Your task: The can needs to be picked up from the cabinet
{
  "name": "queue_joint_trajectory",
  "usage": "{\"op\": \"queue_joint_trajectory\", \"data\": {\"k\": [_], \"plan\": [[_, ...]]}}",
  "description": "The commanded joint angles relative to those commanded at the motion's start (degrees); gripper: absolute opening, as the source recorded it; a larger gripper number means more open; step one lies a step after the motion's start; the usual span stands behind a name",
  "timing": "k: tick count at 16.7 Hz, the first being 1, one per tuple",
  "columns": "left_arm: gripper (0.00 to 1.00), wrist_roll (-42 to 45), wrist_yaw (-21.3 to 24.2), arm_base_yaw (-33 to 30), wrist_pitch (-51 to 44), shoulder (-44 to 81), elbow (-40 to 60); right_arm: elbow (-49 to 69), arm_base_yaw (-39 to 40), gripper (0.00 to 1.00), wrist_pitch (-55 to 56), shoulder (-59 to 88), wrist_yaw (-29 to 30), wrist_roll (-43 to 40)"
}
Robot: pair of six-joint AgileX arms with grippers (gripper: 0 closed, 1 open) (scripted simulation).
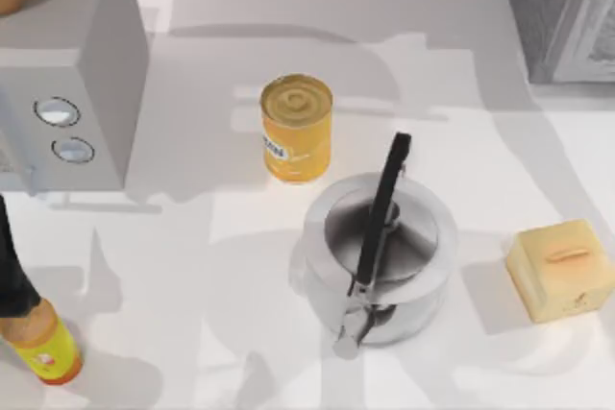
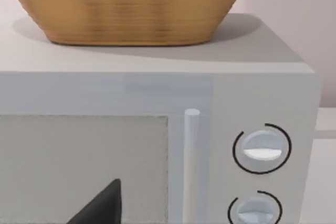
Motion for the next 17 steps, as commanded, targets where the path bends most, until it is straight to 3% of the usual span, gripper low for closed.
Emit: {"op": "queue_joint_trajectory", "data": {"k": [1, 14, 17], "plan": [[1.00, 0.0, 0.0, 0.0, 0.0, 0.0, 0.0, 0.0, 0.0, 1.00, 0.0, 0.0, 0.0, 0.0], [1.00, 0.0, 0.0, 0.0, 0.0, 0.0, 0.0, 0.0, 0.0, 0.02, 0.0, 0.0, 0.0, 0.0], [1.00, 0.0, 0.0, 0.0, 0.0, 0.0, 0.0, 0.0, 0.0, 0.00, 0.0, 0.0, 0.0, 0.0]]}}
